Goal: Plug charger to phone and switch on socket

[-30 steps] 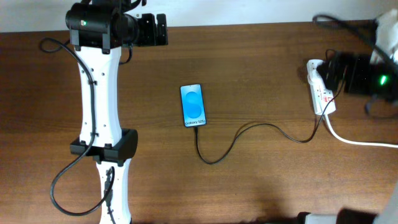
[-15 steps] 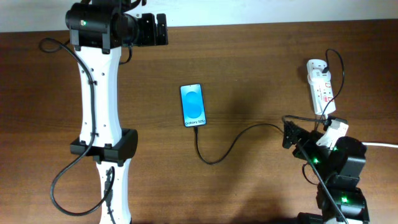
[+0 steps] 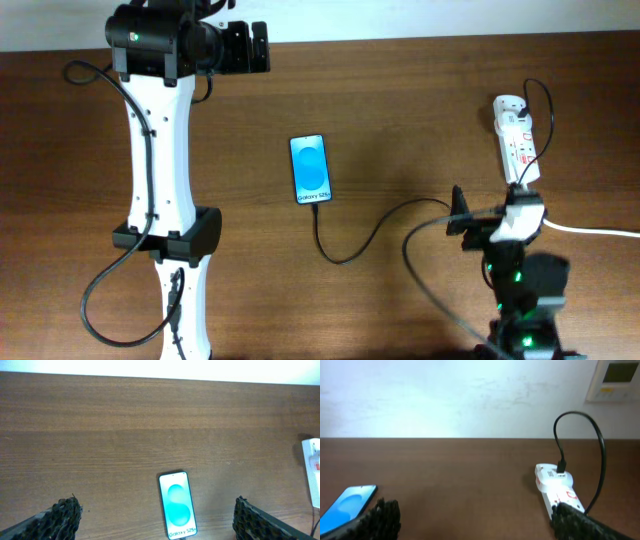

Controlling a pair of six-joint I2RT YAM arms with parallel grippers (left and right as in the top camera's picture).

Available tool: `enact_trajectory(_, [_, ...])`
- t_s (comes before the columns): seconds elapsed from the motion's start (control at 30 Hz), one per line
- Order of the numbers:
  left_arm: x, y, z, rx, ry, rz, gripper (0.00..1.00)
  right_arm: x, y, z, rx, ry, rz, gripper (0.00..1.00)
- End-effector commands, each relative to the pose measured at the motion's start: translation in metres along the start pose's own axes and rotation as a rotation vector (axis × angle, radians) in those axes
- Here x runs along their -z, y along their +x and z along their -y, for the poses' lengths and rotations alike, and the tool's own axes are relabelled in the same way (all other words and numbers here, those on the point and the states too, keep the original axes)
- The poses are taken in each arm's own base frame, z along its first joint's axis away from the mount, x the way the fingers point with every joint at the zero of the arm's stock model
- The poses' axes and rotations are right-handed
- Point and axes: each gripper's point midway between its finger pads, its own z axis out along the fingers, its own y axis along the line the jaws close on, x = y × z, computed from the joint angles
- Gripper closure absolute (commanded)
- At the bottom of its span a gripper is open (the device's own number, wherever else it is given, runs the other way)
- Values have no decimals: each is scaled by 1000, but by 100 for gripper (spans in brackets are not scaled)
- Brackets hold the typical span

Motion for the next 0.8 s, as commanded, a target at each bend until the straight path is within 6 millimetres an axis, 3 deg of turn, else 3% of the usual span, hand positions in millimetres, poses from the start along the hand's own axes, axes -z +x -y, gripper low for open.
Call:
enact_trajectory(0.0, [8, -2, 2, -6, 8, 15, 0, 13, 21, -5, 13, -2, 71, 2])
enact_trajectory(0.2, [8, -2, 2, -6, 8, 15, 1, 24, 43, -8, 18, -16, 5, 2])
enact_trajectory(0.27, [8, -2, 2, -6, 8, 15, 0, 30, 36, -9, 19, -13, 42, 1])
enact_trajectory(0.3, [8, -2, 2, -6, 8, 15, 1, 30, 42, -9, 18, -15, 17, 2])
enact_trajectory(0.77, [8, -2, 2, -6, 8, 15, 0, 31, 41, -13, 20, -29, 23, 2])
